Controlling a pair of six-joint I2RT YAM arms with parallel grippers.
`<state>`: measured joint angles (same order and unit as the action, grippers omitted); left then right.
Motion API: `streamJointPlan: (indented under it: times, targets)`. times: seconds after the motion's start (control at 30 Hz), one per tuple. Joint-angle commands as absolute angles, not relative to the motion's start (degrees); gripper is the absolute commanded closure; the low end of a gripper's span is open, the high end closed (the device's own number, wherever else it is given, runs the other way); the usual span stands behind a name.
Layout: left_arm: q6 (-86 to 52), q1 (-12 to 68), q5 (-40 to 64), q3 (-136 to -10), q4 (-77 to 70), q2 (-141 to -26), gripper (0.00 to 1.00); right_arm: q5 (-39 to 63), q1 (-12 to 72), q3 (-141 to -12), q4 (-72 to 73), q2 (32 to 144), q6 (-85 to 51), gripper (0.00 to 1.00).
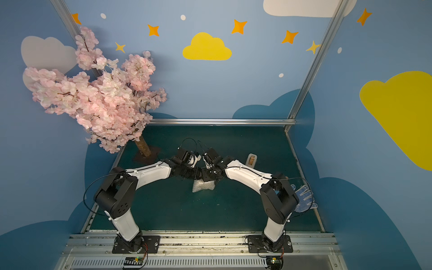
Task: Wrap mugs in bubble wrap
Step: Stick the tape on the bubble wrap.
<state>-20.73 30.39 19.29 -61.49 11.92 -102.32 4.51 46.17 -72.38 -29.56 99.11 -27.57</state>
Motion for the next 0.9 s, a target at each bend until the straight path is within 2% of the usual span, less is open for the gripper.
streamJointPlan:
  times: [0.0,0.27,0.53,0.87]
  targets:
    - [-19.75,30.44,18.43,-61.26,15.17,-103.36,0.51,2.00,45.09,-73.34,-32.74,96.29,-27.81,0.54]
    - [-19.82,30.46,18.63,-61.43,15.12,-103.49,0.51,0.96,44.06,-73.10,-32.96,93.35,-28.47,0.51]
    - [-19.86,30.50,18.65,-61.52,15.11,-103.36,0.51,3.85,42.20,-73.21,-33.30,94.44,-28.30,0.29]
    - [-19.69,30.50,18.63,-61.70,15.34,-103.36,0.51,9.72,40.92,-73.65,-30.84,98.99,-29.17,0.26]
